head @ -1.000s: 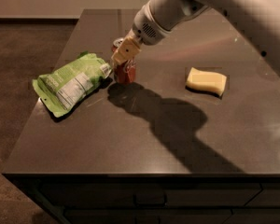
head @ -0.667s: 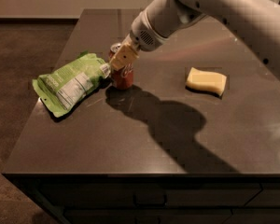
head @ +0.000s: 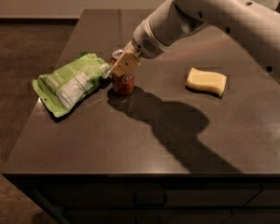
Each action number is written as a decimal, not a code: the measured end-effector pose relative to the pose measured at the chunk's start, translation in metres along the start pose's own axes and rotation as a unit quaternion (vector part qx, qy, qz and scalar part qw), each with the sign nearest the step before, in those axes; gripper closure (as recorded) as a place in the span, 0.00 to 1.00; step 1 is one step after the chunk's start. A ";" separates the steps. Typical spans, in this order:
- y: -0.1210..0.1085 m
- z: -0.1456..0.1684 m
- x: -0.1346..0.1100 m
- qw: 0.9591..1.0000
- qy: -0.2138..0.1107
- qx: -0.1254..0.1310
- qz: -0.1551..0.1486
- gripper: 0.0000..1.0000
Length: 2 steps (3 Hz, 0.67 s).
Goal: Move coke can near green rice chip bag
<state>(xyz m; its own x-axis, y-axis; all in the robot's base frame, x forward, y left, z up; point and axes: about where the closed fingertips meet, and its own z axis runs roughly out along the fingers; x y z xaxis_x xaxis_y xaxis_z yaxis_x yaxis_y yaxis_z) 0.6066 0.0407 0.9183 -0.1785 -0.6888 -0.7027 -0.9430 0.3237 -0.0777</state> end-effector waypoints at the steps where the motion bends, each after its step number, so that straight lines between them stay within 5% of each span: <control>1: 0.001 0.002 0.000 1.000 0.001 -0.002 -0.001 0.15; 2: 0.002 0.003 0.000 1.000 0.001 -0.003 -0.001 0.00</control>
Offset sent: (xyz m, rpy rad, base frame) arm -0.0007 0.0014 -0.0013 -0.0007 0.0020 0.0035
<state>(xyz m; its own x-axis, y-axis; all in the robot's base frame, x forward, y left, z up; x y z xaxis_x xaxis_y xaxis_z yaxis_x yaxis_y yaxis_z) 0.6054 0.0436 0.9164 -0.1763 -0.6908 -0.7012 -0.9452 0.3176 -0.0752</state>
